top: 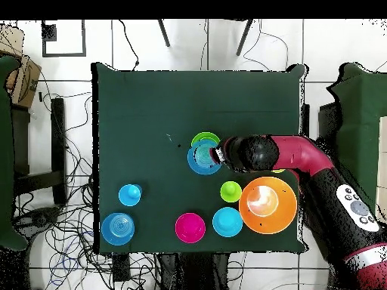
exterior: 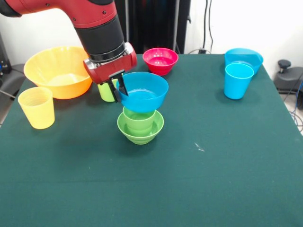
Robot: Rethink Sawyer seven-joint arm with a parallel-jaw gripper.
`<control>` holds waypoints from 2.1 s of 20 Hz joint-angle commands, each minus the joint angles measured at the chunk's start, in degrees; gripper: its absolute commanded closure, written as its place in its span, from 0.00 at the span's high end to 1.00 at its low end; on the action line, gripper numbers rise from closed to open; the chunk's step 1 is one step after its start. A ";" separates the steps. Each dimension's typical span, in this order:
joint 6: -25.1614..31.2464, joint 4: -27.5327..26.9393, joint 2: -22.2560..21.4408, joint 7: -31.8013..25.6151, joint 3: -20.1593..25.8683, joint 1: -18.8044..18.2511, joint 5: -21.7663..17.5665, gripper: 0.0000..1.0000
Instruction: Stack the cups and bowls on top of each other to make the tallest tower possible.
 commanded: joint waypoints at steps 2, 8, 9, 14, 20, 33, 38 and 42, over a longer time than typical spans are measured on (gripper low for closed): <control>3.61 -3.23 1.69 -4.79 -1.88 1.20 -1.26 0.00; 3.40 -4.09 1.97 -4.21 -2.06 1.79 -1.31 0.00; 3.32 -4.18 1.96 -4.14 -2.10 1.90 -1.38 0.00; 3.49 -4.34 1.91 -3.67 -2.21 2.12 -1.15 0.00; 2.77 -3.88 1.62 -3.30 -2.36 2.29 -1.53 0.00; 0.61 -1.04 0.32 0.70 -3.07 3.78 -1.35 0.00; 0.10 -1.01 0.56 0.41 -3.04 3.56 -1.54 0.00; -0.09 -1.40 1.12 0.07 -3.03 3.38 -1.68 0.00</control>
